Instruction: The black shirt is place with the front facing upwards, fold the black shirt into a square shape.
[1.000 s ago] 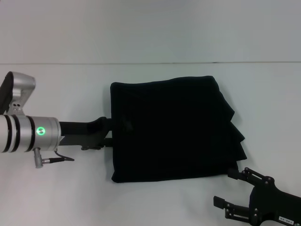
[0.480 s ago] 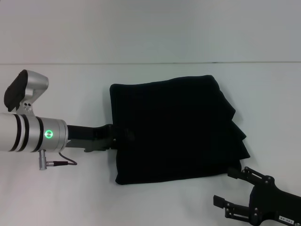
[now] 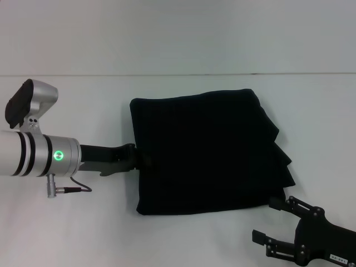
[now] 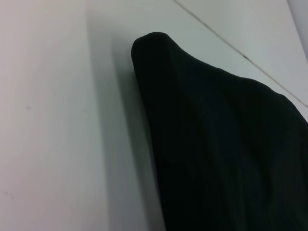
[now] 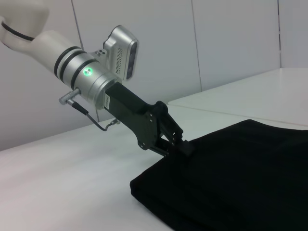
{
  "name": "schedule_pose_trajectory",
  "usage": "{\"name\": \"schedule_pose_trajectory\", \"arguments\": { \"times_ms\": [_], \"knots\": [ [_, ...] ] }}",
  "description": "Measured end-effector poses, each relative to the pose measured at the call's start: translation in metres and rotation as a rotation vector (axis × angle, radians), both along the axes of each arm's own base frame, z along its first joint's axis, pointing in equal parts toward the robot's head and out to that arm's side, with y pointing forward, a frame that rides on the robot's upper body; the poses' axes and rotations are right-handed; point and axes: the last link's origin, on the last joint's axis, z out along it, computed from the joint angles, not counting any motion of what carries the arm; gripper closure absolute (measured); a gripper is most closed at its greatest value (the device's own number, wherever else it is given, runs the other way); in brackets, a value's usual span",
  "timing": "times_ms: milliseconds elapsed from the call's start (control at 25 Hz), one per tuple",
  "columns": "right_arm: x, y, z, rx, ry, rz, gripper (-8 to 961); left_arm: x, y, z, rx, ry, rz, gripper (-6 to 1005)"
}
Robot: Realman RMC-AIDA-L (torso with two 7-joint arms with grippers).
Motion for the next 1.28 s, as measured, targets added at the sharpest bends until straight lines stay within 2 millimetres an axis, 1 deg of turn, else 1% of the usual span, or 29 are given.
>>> {"name": "schedule_pose_trajectory", "arguments": {
  "times_ms": [120, 360, 440, 640, 800, 960, 1080, 1280],
  "knots": [
    [0.0, 0.0, 0.0, 0.001, 0.001, 0.0, 37, 0.0, 0.001, 0.0, 0.004, 0.003, 0.0, 761],
    [0.0, 0.001, 0.001, 0.006, 0.006, -0.002, 36, -0.003, 0.003, 0.003, 0.025, 0.01, -0.001, 905],
    [-0.001, 0.002, 0.002, 0.013, 0.011, -0.003, 36, -0.005, 0.006, 0.006, 0.043, 0.021, 0.002, 918],
    [-0.003, 0.004, 0.003, 0.018, 0.017, 0.003, 36, -0.005, 0.015, 0.016, 0.093, 0.045, -0.012, 892],
    [-0.004, 0.005, 0.003, 0.018, 0.017, 0.006, 37, -0.003, 0.016, 0.016, 0.097, 0.042, -0.019, 871],
    [-0.004, 0.006, 0.003, 0.018, 0.018, 0.008, 37, -0.001, 0.012, 0.015, 0.113, -0.008, -0.027, 851],
    [-0.005, 0.007, 0.003, 0.018, 0.018, 0.01, 37, -0.003, 0.008, 0.021, 0.147, -0.064, -0.043, 835],
    [-0.006, 0.008, 0.003, 0.021, 0.02, 0.012, 36, -0.014, -0.002, 0.034, 0.193, -0.094, -0.067, 809]
  ]
}}
